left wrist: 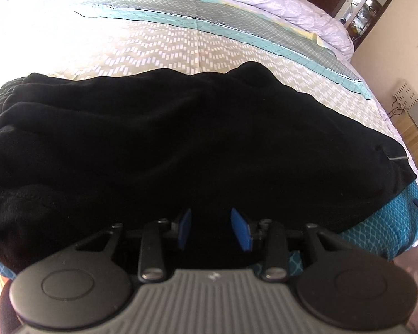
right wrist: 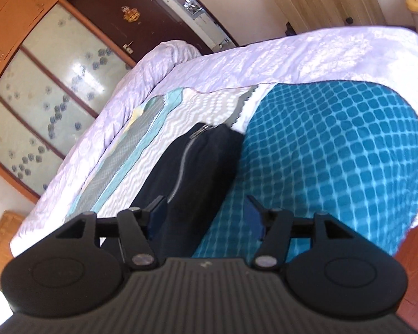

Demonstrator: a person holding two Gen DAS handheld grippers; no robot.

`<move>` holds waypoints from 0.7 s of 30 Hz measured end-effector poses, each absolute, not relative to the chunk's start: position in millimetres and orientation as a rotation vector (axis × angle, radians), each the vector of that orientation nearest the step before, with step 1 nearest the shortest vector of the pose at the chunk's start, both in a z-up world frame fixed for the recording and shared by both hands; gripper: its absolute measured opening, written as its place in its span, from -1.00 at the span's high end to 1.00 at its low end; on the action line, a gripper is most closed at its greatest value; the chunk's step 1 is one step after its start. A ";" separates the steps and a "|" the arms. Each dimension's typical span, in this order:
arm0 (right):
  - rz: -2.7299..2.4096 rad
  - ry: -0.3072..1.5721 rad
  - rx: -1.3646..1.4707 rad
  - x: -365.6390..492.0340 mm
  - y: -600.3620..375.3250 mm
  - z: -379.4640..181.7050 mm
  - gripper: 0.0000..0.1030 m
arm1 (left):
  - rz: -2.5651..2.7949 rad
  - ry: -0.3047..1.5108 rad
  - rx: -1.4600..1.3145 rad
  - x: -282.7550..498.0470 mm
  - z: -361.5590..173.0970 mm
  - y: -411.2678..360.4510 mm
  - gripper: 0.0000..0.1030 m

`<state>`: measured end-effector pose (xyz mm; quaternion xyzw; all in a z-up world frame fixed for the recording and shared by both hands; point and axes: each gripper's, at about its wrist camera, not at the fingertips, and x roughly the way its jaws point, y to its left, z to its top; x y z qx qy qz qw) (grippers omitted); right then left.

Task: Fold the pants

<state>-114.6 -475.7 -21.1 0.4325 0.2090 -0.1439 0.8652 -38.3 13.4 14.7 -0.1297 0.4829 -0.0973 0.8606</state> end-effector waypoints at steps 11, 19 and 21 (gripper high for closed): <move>-0.257 0.420 0.937 -61.2 -508.5 -37.3 -0.09 | -0.166 1.038 -0.191 -28.2 20.8 -3.5 0.16; -0.206 0.413 0.943 -66.5 -491.0 -4.0 0.55 | -0.159 0.976 -0.217 -36.3 36.6 10.5 0.23; -0.157 0.405 0.885 -71.0 -472.1 17.3 0.56 | -0.162 0.936 -0.245 -38.8 47.4 19.0 0.23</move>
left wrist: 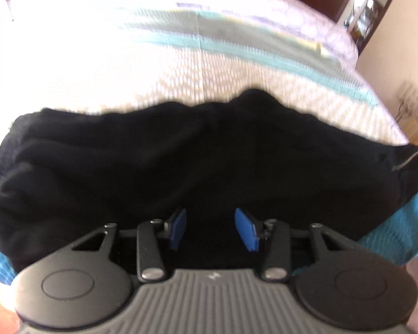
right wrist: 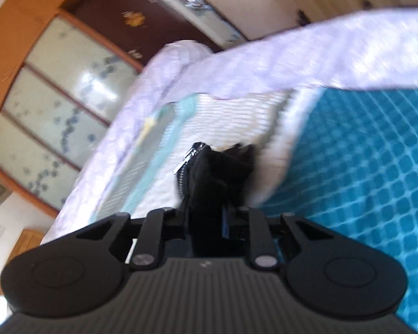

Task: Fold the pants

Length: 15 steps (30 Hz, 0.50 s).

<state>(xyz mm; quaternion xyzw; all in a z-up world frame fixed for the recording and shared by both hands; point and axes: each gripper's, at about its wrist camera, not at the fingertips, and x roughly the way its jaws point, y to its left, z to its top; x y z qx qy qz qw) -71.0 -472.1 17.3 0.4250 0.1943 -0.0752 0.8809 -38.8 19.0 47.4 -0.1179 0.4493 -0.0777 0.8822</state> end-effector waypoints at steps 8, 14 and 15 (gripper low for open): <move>0.106 0.418 0.547 -82.0 -338.5 84.6 0.58 | -0.187 0.839 -0.355 -50.7 68.9 43.4 0.20; 0.184 0.770 -0.010 -65.5 -209.6 29.5 0.45 | -0.182 0.862 -0.396 -60.5 59.1 57.3 0.20; 0.188 0.834 -0.082 -64.5 -196.6 12.1 0.39 | -0.177 0.861 -0.400 -62.8 59.3 60.3 0.20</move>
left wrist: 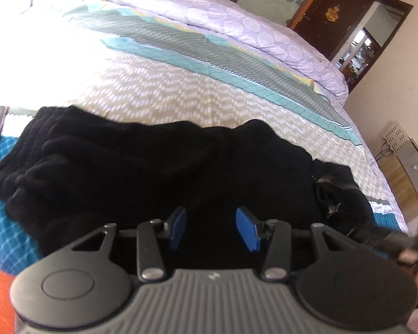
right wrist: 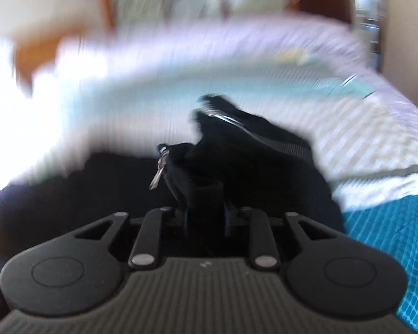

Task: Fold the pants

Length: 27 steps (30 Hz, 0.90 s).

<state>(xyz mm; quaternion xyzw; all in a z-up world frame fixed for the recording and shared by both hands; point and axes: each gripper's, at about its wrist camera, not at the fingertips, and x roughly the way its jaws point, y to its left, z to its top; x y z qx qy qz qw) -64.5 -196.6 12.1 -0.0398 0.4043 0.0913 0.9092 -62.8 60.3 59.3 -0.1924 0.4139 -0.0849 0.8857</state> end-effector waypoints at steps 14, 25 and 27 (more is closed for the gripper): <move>0.228 0.564 0.184 -94.2 -222.1 76.0 0.00 | 0.012 0.752 -0.590 -100.6 65.1 158.0 0.12; 0.097 0.662 0.301 -73.3 -209.6 36.9 0.04 | 0.066 0.765 -0.710 -105.0 37.6 204.3 -0.20; 0.123 0.605 0.333 -76.4 -202.8 48.1 0.04 | 0.061 0.789 -0.739 -98.3 24.6 204.6 -0.27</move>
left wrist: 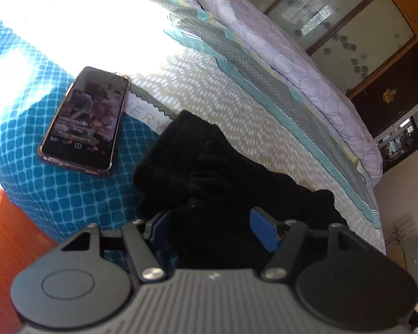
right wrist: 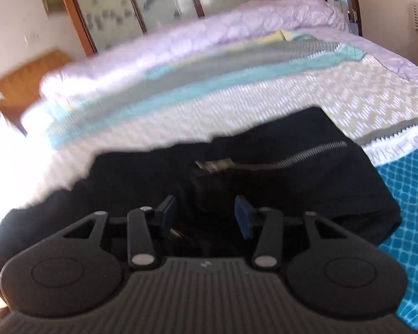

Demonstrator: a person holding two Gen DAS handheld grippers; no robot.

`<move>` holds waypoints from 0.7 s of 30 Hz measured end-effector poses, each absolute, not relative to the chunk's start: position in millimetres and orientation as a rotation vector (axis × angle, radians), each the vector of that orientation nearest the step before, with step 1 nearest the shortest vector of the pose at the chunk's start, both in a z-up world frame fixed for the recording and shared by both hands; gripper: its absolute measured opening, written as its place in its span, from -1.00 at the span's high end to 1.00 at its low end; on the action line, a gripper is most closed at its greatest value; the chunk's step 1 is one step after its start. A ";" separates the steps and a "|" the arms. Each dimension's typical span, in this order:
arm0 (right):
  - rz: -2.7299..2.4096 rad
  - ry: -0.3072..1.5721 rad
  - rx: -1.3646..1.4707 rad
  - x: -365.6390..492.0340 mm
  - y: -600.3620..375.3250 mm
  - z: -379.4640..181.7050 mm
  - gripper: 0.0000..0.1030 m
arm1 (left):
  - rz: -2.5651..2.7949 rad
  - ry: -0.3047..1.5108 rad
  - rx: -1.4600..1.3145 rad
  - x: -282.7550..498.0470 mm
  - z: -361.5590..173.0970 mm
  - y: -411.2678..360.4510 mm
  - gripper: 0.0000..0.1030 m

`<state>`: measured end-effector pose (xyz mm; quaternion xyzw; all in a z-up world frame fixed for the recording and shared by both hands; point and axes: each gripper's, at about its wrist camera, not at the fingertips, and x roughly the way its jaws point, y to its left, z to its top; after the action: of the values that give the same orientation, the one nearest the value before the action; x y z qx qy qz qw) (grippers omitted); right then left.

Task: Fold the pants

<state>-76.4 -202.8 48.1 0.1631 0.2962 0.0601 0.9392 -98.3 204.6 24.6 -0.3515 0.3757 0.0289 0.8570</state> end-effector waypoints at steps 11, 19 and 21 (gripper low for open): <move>0.437 0.782 0.464 -69.5 -105.7 34.8 0.02 | 0.022 0.759 -1.120 -82.3 -27.2 239.3 -0.66; 0.525 0.774 0.419 -53.8 -66.1 49.2 0.03 | 0.091 0.761 -1.043 -64.6 -28.2 227.9 0.30; 0.560 0.763 0.437 -45.0 -55.2 49.6 0.03 | 0.100 0.741 -0.977 -70.9 -15.3 218.0 0.30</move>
<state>-45.0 -55.2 49.6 0.2089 0.3646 0.2677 0.8670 -70.9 218.0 -15.3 -0.4582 0.3478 0.0470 0.8167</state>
